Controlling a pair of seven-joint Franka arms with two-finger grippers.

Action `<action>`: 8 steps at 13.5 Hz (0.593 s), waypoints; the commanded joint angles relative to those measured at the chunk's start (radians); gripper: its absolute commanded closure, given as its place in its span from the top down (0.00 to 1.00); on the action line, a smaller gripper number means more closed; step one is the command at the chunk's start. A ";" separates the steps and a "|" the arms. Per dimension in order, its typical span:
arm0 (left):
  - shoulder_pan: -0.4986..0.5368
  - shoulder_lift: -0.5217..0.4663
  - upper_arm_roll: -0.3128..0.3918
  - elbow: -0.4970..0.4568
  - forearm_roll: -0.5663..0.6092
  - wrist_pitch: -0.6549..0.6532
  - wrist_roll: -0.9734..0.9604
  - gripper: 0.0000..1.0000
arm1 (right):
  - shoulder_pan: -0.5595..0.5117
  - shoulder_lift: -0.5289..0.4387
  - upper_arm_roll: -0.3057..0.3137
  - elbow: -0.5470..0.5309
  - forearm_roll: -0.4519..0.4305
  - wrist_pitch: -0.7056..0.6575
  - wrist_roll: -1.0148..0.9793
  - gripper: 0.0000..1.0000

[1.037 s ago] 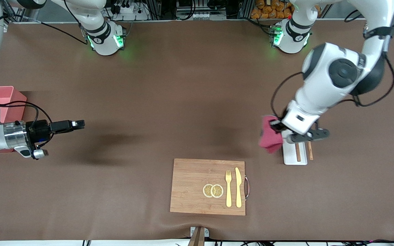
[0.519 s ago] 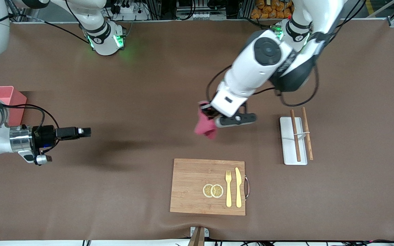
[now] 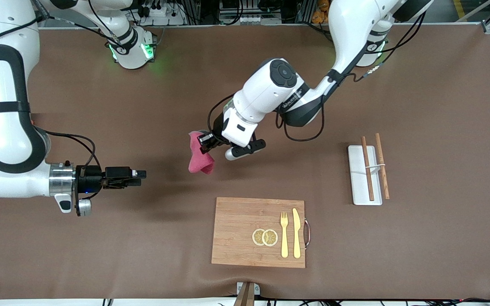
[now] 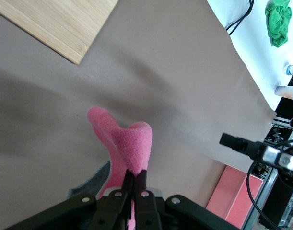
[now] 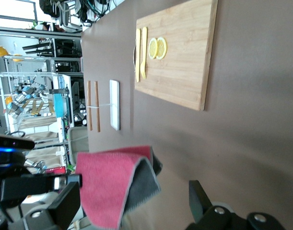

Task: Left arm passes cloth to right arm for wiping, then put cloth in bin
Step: 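Lift the pink cloth off the tray and carry it toward the right gripper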

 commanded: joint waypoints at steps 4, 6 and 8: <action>-0.025 0.010 0.004 0.033 -0.050 0.040 -0.038 0.00 | 0.091 0.006 -0.005 -0.011 0.048 0.093 0.268 1.00; -0.033 0.010 0.004 0.033 -0.050 0.060 -0.051 0.00 | 0.106 0.046 -0.007 -0.011 0.116 0.093 0.456 1.00; -0.034 0.008 0.004 0.033 -0.050 0.060 -0.054 0.00 | 0.145 0.063 -0.007 -0.003 0.151 0.123 0.570 1.00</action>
